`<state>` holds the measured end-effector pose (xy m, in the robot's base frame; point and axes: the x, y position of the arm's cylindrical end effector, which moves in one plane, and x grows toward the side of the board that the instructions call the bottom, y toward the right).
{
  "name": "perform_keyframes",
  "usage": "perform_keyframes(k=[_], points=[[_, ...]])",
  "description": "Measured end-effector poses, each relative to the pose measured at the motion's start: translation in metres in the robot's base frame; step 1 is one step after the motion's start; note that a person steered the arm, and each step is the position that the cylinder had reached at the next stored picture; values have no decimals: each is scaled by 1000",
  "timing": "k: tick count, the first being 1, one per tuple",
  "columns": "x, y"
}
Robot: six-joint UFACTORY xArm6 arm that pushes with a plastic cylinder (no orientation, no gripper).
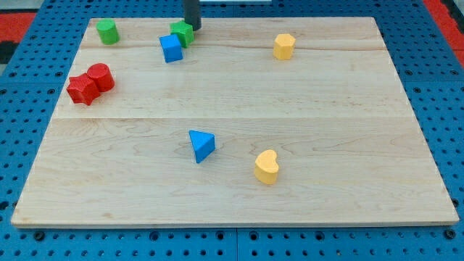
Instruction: Push the green star to the top left
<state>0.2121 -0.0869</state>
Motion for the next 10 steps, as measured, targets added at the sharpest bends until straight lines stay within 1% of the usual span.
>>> perform_keyframes(k=[1, 2, 3, 4, 6, 8, 10], points=[[7, 60], [11, 68], [15, 13], [16, 2], [30, 4], [3, -70], [0, -83]])
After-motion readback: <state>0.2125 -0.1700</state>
